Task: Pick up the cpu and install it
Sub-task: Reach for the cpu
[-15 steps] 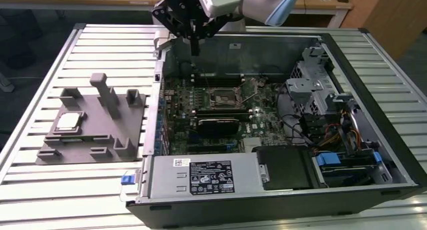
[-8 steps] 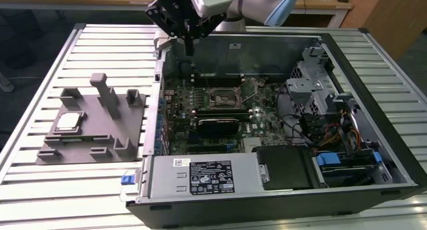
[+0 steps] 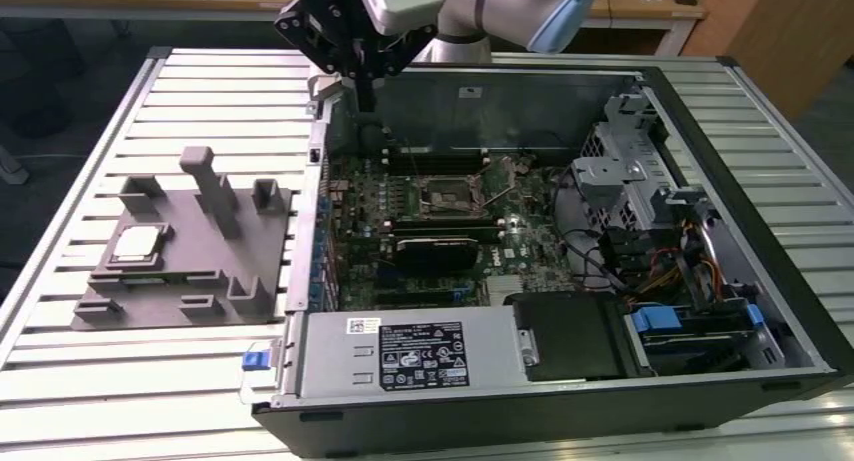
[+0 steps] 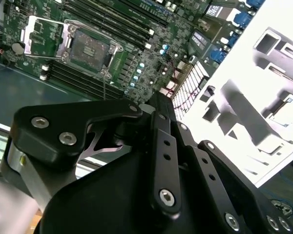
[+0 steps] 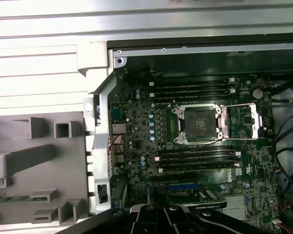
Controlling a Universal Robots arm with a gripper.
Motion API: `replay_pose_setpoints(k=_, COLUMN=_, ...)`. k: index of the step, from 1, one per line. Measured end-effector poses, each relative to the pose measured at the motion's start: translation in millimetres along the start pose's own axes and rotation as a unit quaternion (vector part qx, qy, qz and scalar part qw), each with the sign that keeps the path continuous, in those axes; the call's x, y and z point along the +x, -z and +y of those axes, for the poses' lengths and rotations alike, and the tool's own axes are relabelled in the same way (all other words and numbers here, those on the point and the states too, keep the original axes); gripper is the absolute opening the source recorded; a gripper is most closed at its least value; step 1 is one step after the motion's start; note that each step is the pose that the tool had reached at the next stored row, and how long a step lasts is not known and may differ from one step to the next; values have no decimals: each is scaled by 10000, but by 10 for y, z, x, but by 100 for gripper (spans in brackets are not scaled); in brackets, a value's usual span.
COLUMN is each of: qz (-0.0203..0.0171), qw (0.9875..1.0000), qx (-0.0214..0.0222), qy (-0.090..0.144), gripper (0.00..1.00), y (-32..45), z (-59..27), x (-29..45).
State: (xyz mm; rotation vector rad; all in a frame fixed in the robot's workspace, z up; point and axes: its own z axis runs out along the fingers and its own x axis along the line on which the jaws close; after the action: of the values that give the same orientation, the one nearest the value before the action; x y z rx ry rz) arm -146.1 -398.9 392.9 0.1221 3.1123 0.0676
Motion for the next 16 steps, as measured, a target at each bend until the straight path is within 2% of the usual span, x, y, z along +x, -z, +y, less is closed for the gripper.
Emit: replay_pose_setpoints(k=16, qz=0, qw=10000, qx=0, qy=-2, gripper=11, y=5, z=-16, x=210)
